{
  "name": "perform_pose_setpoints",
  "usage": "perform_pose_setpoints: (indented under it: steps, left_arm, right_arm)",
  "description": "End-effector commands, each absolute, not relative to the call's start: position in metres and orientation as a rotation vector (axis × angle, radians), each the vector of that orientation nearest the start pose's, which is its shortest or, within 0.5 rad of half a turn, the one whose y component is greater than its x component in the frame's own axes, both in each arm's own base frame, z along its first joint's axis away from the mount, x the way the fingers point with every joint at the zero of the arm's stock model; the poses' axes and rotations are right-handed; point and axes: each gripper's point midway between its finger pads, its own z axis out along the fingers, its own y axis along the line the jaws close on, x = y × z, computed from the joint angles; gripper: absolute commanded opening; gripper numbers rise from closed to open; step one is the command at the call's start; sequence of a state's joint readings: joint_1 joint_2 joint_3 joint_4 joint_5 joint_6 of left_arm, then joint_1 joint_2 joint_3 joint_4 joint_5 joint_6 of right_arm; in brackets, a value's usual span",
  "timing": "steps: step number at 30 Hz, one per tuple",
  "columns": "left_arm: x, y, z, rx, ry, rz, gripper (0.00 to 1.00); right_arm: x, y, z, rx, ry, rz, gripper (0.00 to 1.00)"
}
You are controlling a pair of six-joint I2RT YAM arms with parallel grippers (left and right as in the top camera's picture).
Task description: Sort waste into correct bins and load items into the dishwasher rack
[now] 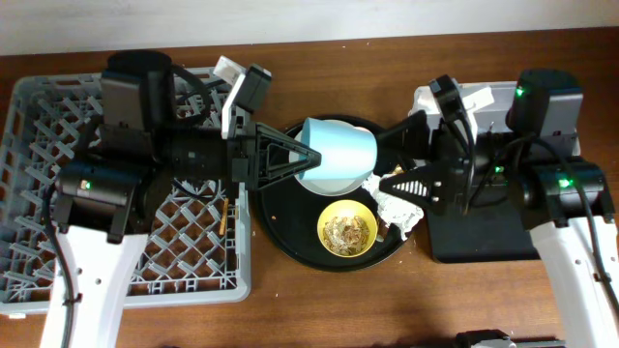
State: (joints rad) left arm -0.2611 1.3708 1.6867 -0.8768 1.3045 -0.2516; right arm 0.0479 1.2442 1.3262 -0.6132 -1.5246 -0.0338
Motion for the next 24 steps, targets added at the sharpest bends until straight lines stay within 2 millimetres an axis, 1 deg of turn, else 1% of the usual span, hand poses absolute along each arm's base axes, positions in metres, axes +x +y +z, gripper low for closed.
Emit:
perform_pose_setpoints:
  steps: [1, 4, 6, 8, 10, 18, 22, 24]
  left_arm:
    - [0.221, -0.233, 0.451, 0.864, 1.854, -1.736, 0.0]
    - [0.214, -0.233, 0.455, 0.892, 1.829, -1.782, 0.0]
    - [0.214, -0.233, 0.455, 0.892, 1.829, -1.781, 0.0]
    - [0.214, -0.232, 0.455, 0.892, 1.829, -1.782, 0.0]
    - [0.214, -0.233, 0.455, 0.892, 1.829, -1.782, 0.0]
    - [0.211, -0.232, 0.456, 0.904, 1.819, -1.801, 0.0]
    - [0.211, -0.232, 0.456, 0.904, 1.819, -1.801, 0.0]
    - [0.211, -0.232, 0.456, 0.904, 1.819, -1.801, 0.0]
  right_arm:
    - [0.221, 0.198, 0.418, -1.093, 1.461, 1.52, 0.97]
    - [0.225, 0.205, 0.416, -1.104, 1.464, 1.475, 0.96]
    - [0.225, 0.206, 0.416, -1.11, 1.456, 1.47, 0.9]
    - [0.225, 0.206, 0.417, -1.115, 1.448, 1.464, 0.79]
    - [0.226, 0.206, 0.418, -1.121, 1.437, 1.454, 0.75]
    - [0.226, 0.206, 0.42, -1.129, 1.425, 1.445, 0.76]
    - [0.225, 0.208, 0.42, -1.135, 1.422, 1.448, 0.82]
    - [0.222, 0.212, 0.42, -1.157, 1.405, 1.452, 0.82]
